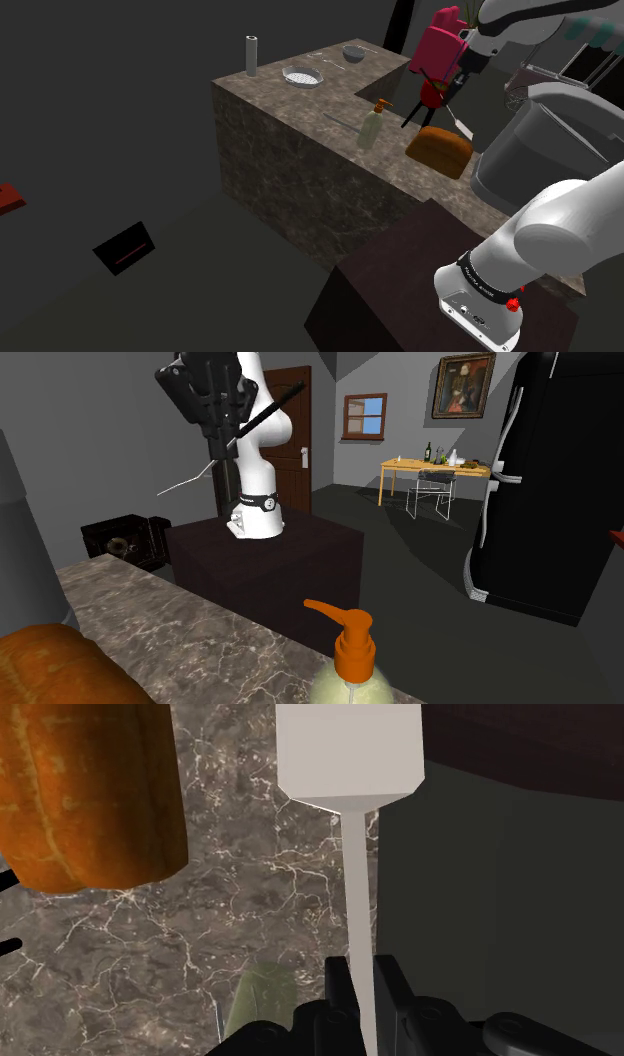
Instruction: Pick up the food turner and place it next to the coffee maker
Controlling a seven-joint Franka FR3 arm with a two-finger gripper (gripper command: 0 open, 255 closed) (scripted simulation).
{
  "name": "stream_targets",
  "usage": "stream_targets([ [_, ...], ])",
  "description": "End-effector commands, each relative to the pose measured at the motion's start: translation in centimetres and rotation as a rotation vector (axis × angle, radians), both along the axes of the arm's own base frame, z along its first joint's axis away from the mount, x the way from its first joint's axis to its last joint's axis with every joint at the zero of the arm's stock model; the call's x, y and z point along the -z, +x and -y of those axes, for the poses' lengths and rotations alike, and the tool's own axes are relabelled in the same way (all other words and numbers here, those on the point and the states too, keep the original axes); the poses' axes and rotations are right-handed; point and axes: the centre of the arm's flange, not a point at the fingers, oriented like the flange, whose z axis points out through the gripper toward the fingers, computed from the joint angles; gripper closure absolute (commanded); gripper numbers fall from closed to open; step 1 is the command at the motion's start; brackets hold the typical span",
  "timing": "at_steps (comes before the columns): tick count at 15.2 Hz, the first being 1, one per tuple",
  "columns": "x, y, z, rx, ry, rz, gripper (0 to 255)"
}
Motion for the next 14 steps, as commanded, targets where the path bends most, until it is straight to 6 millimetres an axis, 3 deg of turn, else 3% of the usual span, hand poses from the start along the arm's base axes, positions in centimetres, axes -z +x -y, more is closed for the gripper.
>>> stream_targets([
  [1, -1.1, -0.1, 0.1, 0.0, 0.0, 0.0, 255],
  [14, -8.0, -0.1, 0.1, 0.0, 0.0, 0.0, 255],
])
